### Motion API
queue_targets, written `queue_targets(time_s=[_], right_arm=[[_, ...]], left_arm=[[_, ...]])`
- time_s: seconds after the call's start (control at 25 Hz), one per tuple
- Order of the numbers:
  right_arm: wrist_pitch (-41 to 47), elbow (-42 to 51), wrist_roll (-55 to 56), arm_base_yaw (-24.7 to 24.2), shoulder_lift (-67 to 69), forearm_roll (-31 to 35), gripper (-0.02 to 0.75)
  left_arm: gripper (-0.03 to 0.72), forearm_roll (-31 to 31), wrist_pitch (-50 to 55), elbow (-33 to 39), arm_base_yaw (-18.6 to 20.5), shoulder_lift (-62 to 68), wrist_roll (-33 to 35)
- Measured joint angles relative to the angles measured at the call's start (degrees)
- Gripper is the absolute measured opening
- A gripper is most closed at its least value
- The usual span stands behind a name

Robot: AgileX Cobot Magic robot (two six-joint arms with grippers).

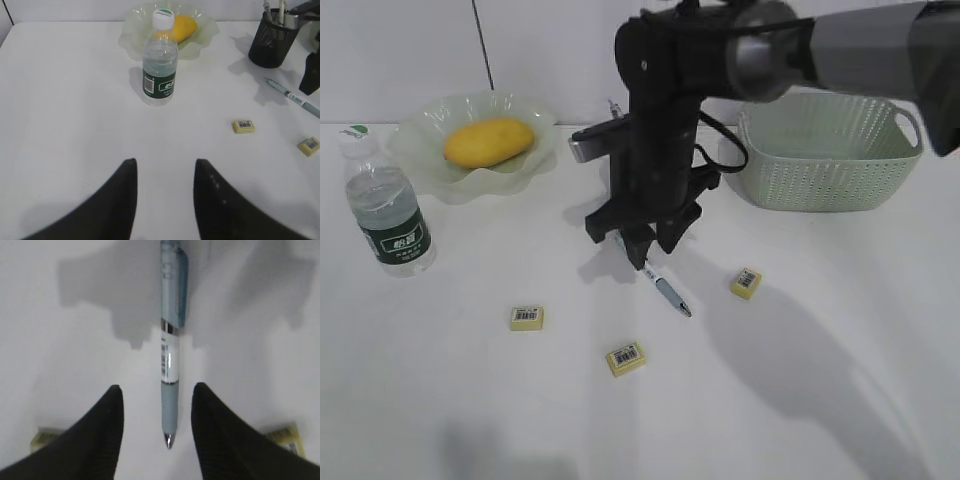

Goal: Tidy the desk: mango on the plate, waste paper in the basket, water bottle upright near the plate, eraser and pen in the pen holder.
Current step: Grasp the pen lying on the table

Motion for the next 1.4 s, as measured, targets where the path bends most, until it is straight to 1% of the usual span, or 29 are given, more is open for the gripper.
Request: queue_targets(time_s=[0.24,0.64,0.8,0.96,1.08,1.12,1.28,1.4], right_arm=[[-3.2,0.0,0.6,0.0,2.4,0.0,0.293],[-3.9,-0.7,0.8,0.0,5.7,-0.7,0.275],[-3.9,-1.1,0.8,-0.1,5.9,-0.7,0.218],[-3.1,-1.2,0.8,-0.7,6.4,-0.7,0.192],[-2.6,-1.4,0.5,-1.0,6.5,-0.7,0.126],[-2.6,-1.4,0.3,-1.0,6.5,-0.7,0.118],[-2.5,-1.5,-0.3,-1.0,6.5,-0.7,0.118],[0.6,-2.7,-0.8,-1.0,6.6,-0.7,0.118]], left_arm=[[0.296,0.0,0.0,0.0,0.0,0.0,0.0],[0.296,0.0,0.0,0.0,0.0,0.0,0.0],[0.296,0.0,0.0,0.0,0.0,0.0,0.0],[0.296,0.0,0.0,0.0,0.0,0.0,0.0],[0.296,0.0,0.0,0.0,0.0,0.0,0.0],[0.296,0.0,0.0,0.0,0.0,0.0,0.0],[0.296,0.0,0.0,0.0,0.0,0.0,0.0],[0.296,0.0,0.0,0.0,0.0,0.0,0.0]])
